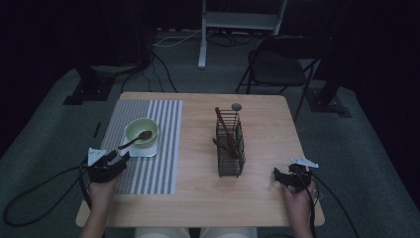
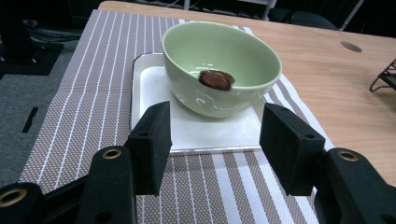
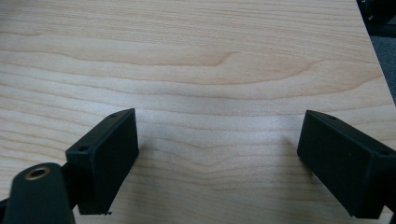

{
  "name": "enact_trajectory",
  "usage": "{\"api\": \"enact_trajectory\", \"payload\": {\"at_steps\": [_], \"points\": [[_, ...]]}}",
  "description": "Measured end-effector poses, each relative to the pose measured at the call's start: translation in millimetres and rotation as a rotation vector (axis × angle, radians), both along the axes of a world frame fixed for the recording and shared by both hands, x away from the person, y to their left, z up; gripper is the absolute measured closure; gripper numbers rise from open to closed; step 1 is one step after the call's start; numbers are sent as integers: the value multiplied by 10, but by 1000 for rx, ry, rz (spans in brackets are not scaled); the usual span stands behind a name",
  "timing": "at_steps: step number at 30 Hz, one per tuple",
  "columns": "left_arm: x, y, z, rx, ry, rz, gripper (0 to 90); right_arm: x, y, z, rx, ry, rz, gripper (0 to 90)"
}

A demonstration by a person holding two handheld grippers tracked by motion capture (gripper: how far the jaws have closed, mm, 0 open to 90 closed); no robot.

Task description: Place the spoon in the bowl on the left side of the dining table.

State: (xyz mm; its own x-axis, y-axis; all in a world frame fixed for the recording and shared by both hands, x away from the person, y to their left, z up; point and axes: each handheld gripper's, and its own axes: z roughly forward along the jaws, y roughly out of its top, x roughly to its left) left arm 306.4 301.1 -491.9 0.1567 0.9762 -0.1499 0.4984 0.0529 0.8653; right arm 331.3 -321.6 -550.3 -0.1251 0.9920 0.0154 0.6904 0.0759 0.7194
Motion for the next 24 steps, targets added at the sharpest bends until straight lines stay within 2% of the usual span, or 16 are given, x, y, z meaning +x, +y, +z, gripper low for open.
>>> {"api": "enact_trajectory", "payload": {"at_steps": [7, 11, 13, 17, 19, 21, 24], "points": [[-72, -1, -27, 13, 13, 8, 307, 0, 0, 0, 0, 0, 0, 117], [-142, 23, -54, -24, 4, 1, 284, 0, 0, 0, 0, 0, 0, 117], [-170, 17, -72, -8, 20, -3, 183, 0, 0, 0, 0, 0, 0, 117], [-223, 28, -112, -12, 37, -30, 182, 0, 0, 0, 0, 0, 0, 117], [-282, 44, -143, 2, 42, -40, 181, 0, 0, 0, 0, 0, 0, 117], [-313, 55, -166, 13, 59, -50, 118, 0, 0, 0, 0, 0, 0, 117], [-369, 57, -206, 31, 68, -49, 91, 0, 0, 0, 0, 0, 0, 117]]}}
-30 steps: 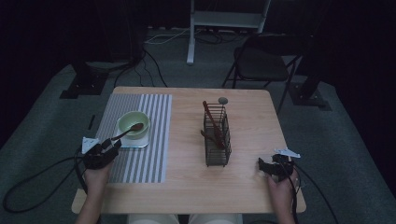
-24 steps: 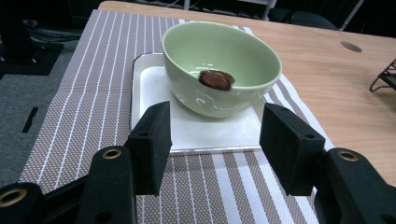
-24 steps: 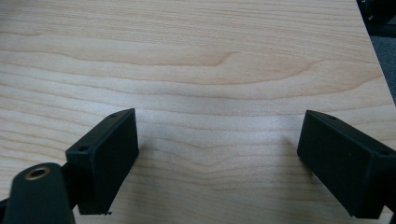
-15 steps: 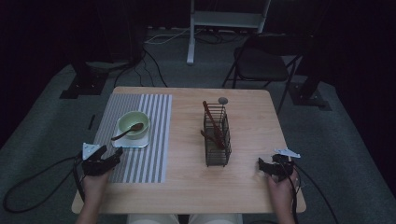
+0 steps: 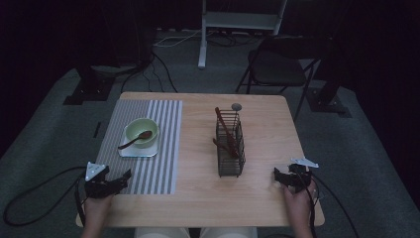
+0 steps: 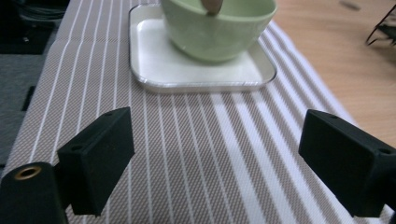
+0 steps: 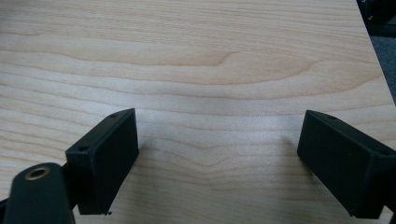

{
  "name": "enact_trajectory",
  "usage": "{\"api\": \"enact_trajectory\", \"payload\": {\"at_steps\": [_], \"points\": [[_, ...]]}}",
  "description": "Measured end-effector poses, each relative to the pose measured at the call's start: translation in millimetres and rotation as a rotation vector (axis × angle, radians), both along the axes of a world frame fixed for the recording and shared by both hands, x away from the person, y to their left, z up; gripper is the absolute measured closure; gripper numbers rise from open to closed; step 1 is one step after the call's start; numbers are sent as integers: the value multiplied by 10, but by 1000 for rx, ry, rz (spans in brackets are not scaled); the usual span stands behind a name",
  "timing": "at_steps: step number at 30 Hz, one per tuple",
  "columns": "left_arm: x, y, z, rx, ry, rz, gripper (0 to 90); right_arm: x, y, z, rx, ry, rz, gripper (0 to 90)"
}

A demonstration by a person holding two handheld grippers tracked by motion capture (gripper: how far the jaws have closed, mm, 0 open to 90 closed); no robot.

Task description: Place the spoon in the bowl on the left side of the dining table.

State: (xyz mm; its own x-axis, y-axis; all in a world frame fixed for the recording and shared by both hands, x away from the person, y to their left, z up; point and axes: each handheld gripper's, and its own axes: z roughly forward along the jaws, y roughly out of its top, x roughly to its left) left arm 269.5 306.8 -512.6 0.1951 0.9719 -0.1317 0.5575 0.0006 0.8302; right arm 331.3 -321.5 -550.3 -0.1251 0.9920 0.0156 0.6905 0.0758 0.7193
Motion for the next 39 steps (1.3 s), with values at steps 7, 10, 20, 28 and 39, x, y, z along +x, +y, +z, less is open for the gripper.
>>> {"api": "enact_trajectory", "payload": {"at_steps": [7, 10, 20, 28, 39], "points": [[-100, 41, -76, 24, 24, -3, 86, 0, 0, 0, 0, 0, 0, 117], [-110, 64, -96, 17, 60, -17, 0, 0, 0, 0, 0, 0, 0, 117], [-219, 136, -176, 48, 86, -2, 0, 0, 0, 0, 0, 0, 0, 117], [-375, 202, -191, 85, 56, -29, 0, 0, 0, 0, 0, 0, 0, 117], [-551, 320, -271, 120, 24, -47, 1, 0, 0, 0, 0, 0, 0, 118]]}}
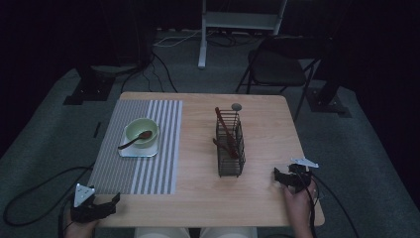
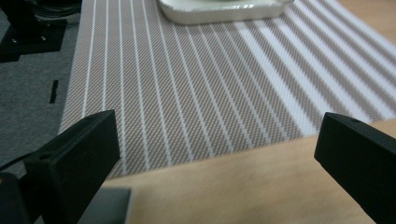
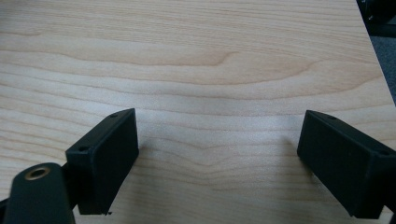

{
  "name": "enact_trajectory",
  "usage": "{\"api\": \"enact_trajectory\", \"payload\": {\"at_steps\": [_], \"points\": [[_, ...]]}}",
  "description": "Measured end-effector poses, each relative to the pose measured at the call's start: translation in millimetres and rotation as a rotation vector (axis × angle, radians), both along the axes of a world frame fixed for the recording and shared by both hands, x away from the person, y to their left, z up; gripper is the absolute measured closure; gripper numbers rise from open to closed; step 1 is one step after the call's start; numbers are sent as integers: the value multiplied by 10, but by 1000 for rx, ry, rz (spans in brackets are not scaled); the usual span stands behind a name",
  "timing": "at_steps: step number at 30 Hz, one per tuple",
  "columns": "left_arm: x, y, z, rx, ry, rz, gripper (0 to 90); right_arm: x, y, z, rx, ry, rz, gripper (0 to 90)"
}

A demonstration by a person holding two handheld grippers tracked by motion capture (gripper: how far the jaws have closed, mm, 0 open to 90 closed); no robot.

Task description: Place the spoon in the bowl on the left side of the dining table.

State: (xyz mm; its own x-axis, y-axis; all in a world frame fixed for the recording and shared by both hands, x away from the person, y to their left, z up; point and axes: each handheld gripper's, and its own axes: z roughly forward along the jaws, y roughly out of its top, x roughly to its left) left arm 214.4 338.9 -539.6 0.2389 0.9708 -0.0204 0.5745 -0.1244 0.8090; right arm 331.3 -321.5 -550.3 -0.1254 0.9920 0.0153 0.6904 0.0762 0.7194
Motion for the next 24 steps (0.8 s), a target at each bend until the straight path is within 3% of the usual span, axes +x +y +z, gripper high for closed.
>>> {"api": "enact_trajectory", "payload": {"at_steps": [4, 6, 8, 11, 16, 19, 24], "points": [[-55, 77, -22, 10, 24, 25, 1, 0, 0, 0, 0, 0, 0, 118], [-87, 126, -30, -9, 20, 45, 1, 0, 0, 0, 0, 0, 0, 117], [-124, 198, -40, -32, 6, 87, 1, -2, 0, -1, 0, 0, -1, 117], [-167, 275, -53, -16, 4, 154, 1, -4, 0, 0, 1, 0, -2, 117], [-186, 345, -65, -31, 24, 209, 2, -4, 0, 0, 1, 0, -2, 117], [-184, 343, -76, -39, 38, 215, 1, -3, 0, 0, 1, 0, -2, 117], [-182, 343, -64, -62, 30, 226, 1, -2, 0, 0, 1, 0, -2, 117]]}}
